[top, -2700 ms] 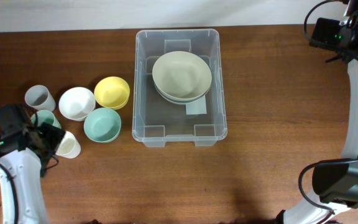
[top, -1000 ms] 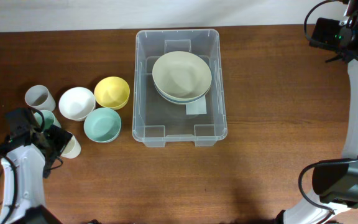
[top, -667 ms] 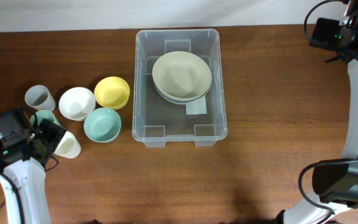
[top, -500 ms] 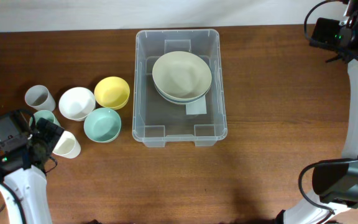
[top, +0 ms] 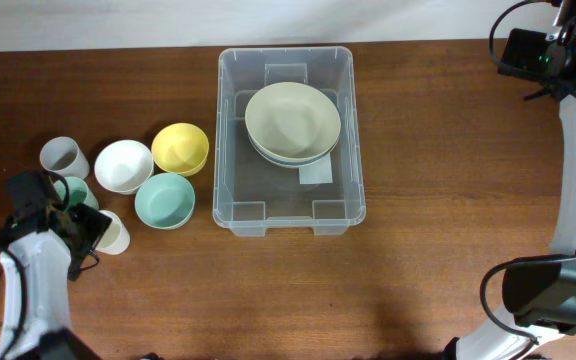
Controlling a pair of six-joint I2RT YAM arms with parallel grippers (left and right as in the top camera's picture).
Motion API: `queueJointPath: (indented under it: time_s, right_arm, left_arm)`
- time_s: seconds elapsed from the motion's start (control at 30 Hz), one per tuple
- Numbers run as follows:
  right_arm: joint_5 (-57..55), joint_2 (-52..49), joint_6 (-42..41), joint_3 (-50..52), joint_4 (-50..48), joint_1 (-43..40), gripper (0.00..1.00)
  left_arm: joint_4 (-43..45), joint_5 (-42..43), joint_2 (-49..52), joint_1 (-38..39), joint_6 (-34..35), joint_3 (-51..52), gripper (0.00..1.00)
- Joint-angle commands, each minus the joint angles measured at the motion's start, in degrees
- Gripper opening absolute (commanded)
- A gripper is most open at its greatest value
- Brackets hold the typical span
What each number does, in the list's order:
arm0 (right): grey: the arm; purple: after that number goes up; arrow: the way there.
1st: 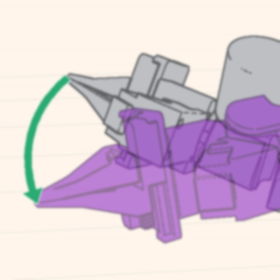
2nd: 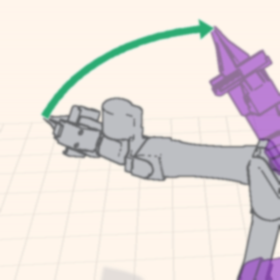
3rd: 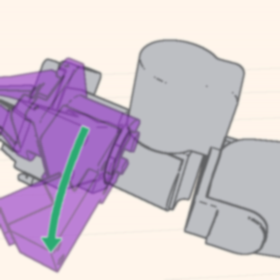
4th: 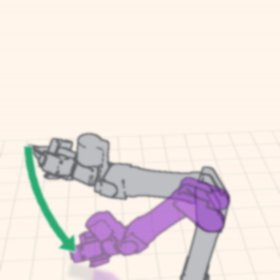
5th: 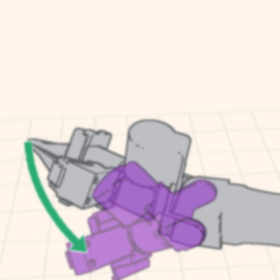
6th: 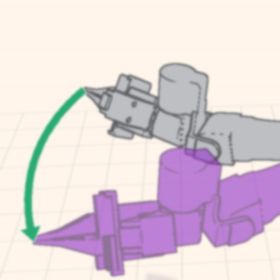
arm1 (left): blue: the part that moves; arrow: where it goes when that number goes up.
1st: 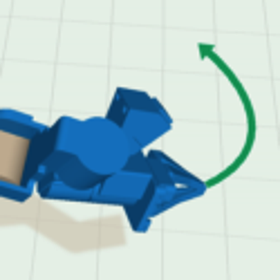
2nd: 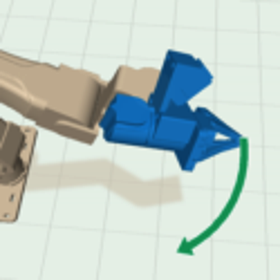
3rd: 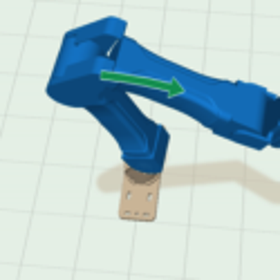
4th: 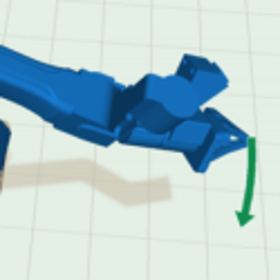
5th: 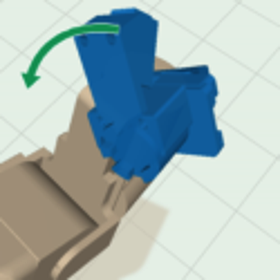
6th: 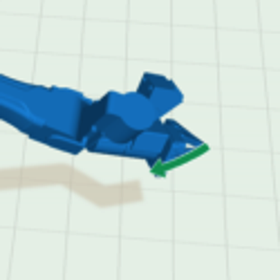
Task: Pack container
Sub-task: 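Move the left gripper over the cups and grasp the cream cup rim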
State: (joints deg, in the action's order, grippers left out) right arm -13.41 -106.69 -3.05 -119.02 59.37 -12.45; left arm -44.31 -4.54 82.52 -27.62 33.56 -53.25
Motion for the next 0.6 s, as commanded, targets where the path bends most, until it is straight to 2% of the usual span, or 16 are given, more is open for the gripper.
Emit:
queueJointPath:
  time_s: [0.0, 0.03, 0.07, 0.23, 0.33, 0.43, 0.47, 0.53, 0.57]
  right_arm:
    - [0.1, -0.2, -0.6, 0.0, -0.2, 0.0, 0.99]
    - [0.1, -0.2, -0.6, 0.0, -0.2, 0.0, 0.99]
    - [0.1, -0.2, -0.6, 0.0, -0.2, 0.0, 0.99]
    - [0.1, -0.2, -0.6, 0.0, -0.2, 0.0, 0.99]
    - [0.1, -0.2, -0.6, 0.0, -0.2, 0.0, 0.99]
    - [0.1, -0.2, -0.6, 0.0, -0.2, 0.0, 0.99]
    - [0.1, -0.2, -0.6, 0.0, -0.2, 0.0, 0.99]
    - [0.1, -0.2, -0.6, 0.0, -0.2, 0.0, 0.99]
    - [0.1, -0.2, -0.6, 0.0, -0.2, 0.0, 0.99]
  left_arm:
    - [-0.1, 0.9, 3.7, -0.3, -0.4, -1.0, 0.56]
    - [0.0, 0.9, 4.3, -0.3, -0.4, -1.0, 0.47]
    - [0.0, 0.9, 4.7, -0.3, -0.4, -1.0, 0.41]
    - [0.3, 0.9, 5.3, -0.3, -0.4, -1.0, 0.34]
    - [0.7, 0.7, 5.3, -0.3, -0.4, -1.0, 0.22]
    - [1.0, 0.7, 5.3, -0.3, -0.4, -1.0, 0.20]
    - [1.1, 0.6, 5.3, -0.3, -0.4, -1.0, 0.16]
    - [1.3, 0.3, 5.3, -0.3, -0.4, -1.0, 0.03]
    - [1.2, 0.2, 5.3, -0.3, -0.4, -1.0, 0.01]
